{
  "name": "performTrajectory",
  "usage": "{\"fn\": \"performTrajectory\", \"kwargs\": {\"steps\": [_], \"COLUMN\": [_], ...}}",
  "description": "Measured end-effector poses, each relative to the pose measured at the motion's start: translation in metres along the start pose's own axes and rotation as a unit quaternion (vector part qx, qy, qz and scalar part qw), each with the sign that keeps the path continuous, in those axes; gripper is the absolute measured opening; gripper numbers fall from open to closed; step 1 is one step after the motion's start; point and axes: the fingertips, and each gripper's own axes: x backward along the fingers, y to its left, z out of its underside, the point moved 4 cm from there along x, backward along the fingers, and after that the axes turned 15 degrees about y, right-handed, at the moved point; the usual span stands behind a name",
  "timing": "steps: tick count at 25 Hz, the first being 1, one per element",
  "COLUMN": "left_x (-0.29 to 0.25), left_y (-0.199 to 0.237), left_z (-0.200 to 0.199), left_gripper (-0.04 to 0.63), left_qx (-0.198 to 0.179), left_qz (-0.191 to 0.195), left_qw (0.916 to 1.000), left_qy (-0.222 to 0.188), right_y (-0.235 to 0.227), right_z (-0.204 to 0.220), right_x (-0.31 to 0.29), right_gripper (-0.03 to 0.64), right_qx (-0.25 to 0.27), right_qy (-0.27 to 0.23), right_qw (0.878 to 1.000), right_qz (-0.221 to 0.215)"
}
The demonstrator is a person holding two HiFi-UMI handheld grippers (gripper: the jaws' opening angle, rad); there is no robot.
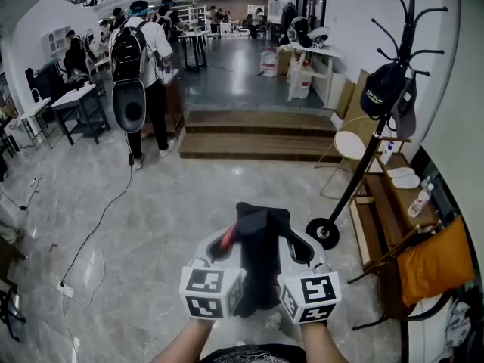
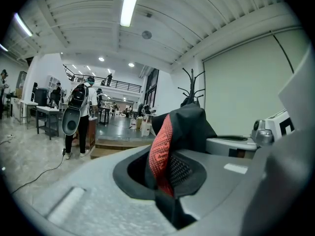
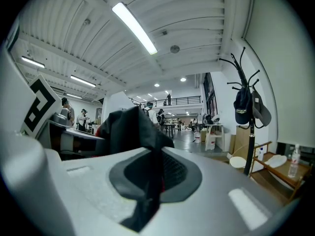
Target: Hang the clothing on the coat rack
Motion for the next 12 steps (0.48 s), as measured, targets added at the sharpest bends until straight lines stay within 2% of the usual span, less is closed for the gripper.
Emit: {"fn": "performTrajectory", "kwargs": {"steps": [12], "left_x": [-0.066], "left_y": [-0.008], "left_z": [-0.027], "left_gripper": [0.031], "left_qx": [-0.002], "left_qz": [-0.002], "left_qw": [1.0000], "left_qy": [0.003], "right_y": [-0.057], "right_z": [-0.009], "right_x": [-0.044], "right_gripper": [0.018], "right_qx": [-0.006], "right_qy": [-0.004], "right_qw": [1.000], "right_qz": [-0.005]}}
